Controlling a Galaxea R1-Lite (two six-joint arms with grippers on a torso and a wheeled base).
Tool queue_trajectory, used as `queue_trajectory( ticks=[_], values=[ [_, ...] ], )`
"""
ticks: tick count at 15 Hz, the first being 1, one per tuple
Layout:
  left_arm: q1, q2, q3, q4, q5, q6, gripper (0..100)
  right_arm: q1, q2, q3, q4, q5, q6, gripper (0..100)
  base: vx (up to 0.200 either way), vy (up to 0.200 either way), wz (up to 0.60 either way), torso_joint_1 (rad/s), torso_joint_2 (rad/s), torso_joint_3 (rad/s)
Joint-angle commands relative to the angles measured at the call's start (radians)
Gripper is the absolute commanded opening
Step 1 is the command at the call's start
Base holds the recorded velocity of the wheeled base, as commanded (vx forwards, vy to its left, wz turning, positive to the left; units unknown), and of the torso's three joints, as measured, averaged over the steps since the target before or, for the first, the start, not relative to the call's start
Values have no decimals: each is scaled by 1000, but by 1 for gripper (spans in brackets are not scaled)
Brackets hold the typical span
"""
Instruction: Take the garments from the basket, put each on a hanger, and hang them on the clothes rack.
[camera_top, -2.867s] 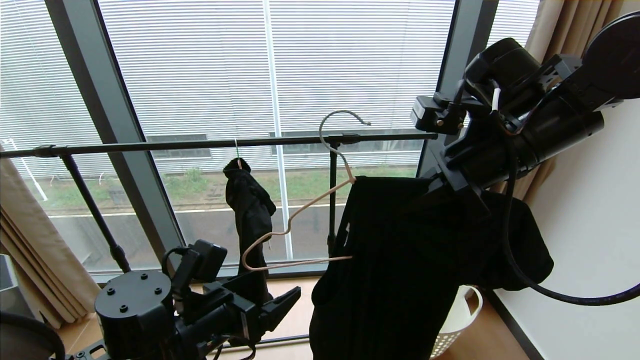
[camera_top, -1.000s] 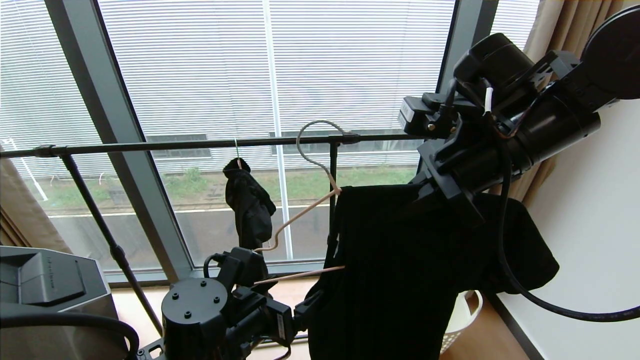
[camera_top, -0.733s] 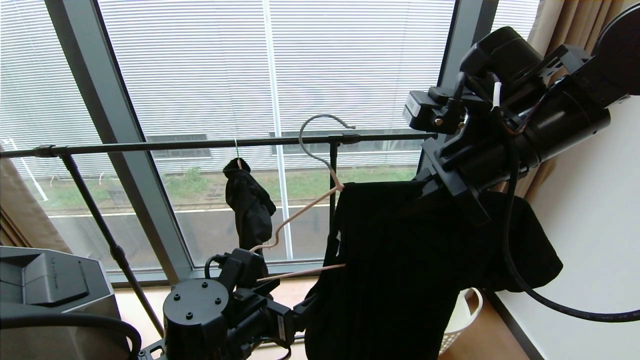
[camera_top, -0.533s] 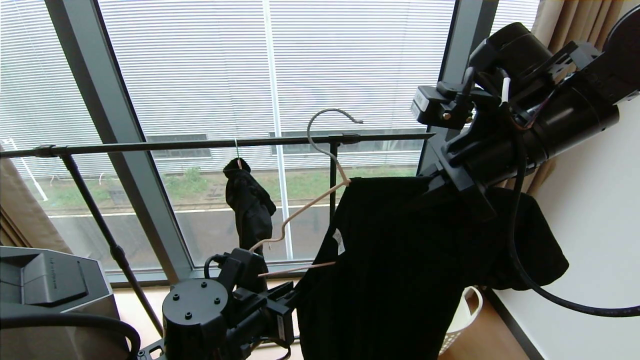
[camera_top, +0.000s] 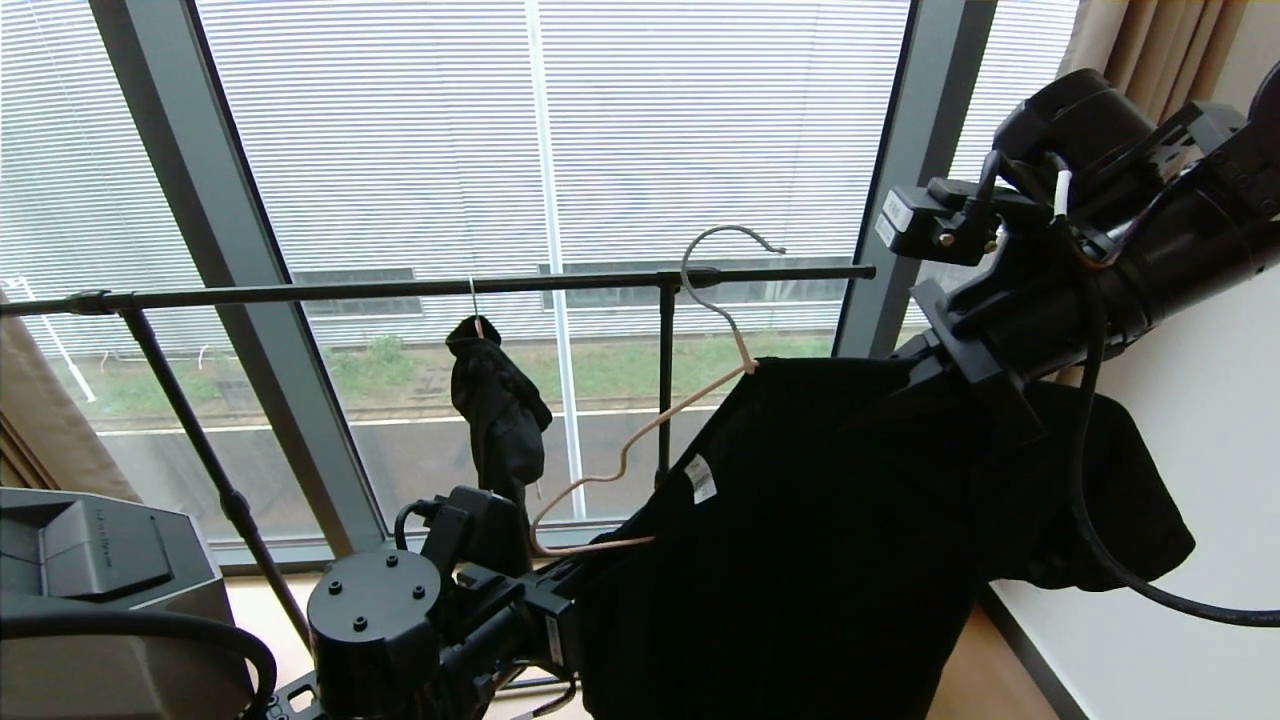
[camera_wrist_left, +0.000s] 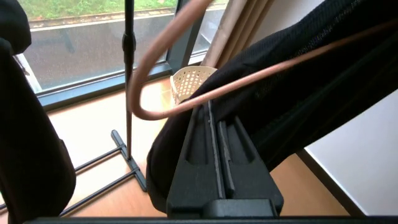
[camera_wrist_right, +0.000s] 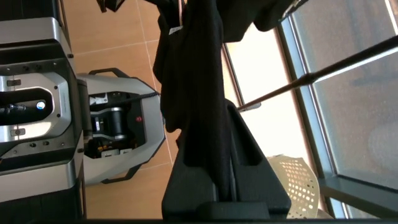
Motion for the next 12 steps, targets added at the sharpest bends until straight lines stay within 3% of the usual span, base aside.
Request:
queue_trajectory(
  ticks=[1,4,8,12],
  values=[
    [17,-2,0,0,1,1,0,-20,-29,24,0,1,-8,0,0,0,0,0,0,0],
    [43,-2,-6,0,1,3,0,-34,-48,75,-18,1,-14,0,0,0,0,0,0,0],
    [84,-20,-9,0,-4,12,0,-52,-102,211,-141,1,-14,0,0,0,0,0,0,0],
    [109,-19,-12,0,-5,12,0,-57,-125,234,-138,-2,-35,0,0,0,0,0,0,0]
  ],
)
